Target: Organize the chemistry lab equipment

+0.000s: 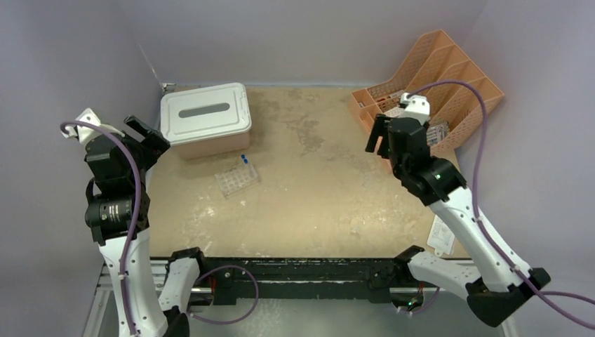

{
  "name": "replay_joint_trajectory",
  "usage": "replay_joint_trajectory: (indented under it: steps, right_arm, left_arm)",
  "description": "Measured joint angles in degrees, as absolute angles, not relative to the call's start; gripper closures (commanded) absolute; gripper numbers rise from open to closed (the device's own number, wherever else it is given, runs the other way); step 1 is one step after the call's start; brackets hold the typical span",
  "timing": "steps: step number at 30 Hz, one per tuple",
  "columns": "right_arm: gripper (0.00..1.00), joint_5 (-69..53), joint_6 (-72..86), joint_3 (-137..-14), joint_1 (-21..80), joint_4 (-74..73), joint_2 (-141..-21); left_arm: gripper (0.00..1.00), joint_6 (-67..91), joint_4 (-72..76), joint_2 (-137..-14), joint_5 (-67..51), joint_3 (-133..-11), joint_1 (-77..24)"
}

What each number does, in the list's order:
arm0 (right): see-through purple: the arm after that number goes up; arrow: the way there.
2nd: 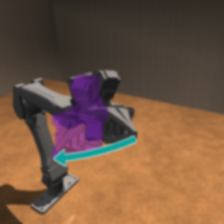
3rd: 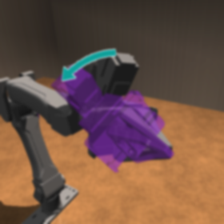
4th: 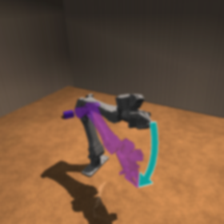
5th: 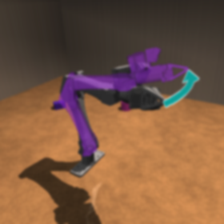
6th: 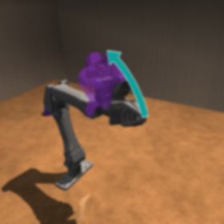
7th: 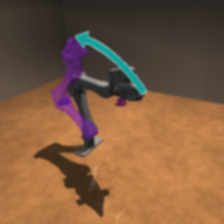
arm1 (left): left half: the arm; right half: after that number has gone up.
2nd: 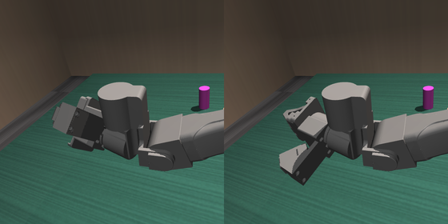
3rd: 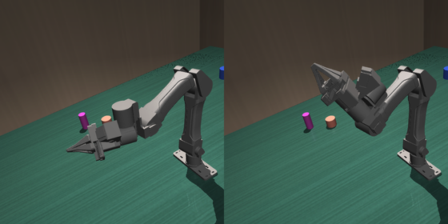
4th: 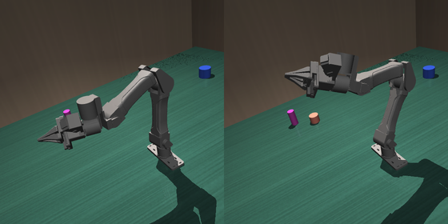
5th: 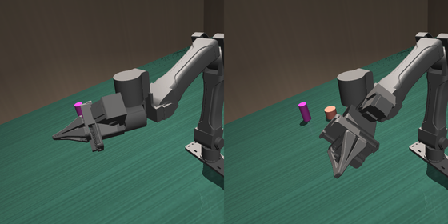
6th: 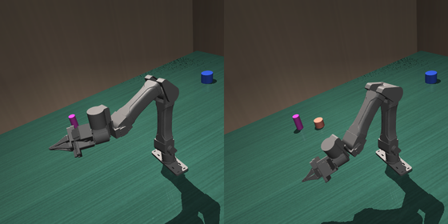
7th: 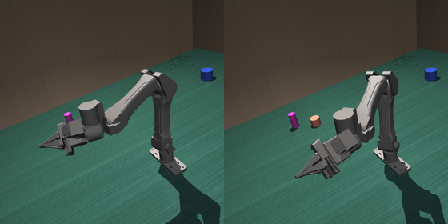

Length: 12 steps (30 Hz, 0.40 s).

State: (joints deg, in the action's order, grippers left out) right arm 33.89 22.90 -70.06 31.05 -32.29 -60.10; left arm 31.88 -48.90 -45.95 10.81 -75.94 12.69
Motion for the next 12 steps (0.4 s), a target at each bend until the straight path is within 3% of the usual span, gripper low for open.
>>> replay_joint_trajectory:
  steps: [5, 12]
  right_arm:
    - [0.13, 36.7, 22.8, -70.1, 31.0, -33.7, -53.5]
    - [0.11, 38.2, 22.4, -70.0, 31.0, -33.9, -50.1]
  left_arm:
    - [0.13, 31.7, -49.2, -45.2, 13.2, -76.1, 11.4]
    - [0.13, 30.1, -50.8, -44.8, 14.2, -76.1, 10.0]
